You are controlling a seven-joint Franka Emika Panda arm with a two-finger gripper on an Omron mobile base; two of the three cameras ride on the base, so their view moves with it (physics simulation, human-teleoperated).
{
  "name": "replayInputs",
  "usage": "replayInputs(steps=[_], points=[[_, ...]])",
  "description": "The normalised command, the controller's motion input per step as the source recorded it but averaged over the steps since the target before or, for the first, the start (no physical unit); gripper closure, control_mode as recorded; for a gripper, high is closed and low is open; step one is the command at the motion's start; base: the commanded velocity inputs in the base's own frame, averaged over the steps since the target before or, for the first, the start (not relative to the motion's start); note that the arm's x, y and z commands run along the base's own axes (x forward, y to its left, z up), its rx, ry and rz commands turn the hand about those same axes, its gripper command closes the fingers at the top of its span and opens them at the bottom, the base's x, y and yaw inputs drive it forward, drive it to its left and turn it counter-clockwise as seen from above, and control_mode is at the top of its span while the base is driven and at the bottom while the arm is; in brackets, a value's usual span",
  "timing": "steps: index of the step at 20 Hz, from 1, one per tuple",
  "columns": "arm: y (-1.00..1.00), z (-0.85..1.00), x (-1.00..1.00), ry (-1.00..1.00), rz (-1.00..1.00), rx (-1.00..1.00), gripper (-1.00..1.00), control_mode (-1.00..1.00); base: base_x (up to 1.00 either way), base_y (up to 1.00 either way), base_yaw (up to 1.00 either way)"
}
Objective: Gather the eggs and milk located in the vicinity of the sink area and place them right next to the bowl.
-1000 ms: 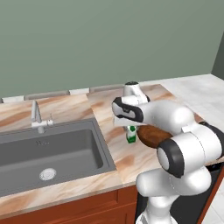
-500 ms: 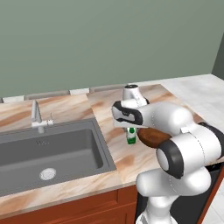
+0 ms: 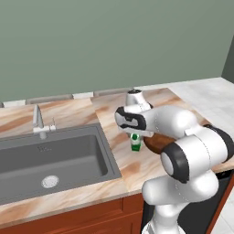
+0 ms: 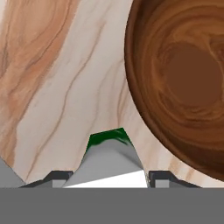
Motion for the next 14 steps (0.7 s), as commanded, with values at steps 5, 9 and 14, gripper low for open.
replayInputs(steps=[5, 9, 14], points=[[0.00, -0.25, 0.00, -0.08, -0.47, 0.01, 1.00, -1.00, 0.00, 0.00, 0.00], [0.00, -0.01, 0.03, -0.08, -0.49, 0.04, 1.00, -1.00, 0.00, 0.00, 0.00], [0.00, 0.00, 0.14, -0.04, -0.45, 0.06, 1.00, -1.00, 0.00, 0.00, 0.00]])
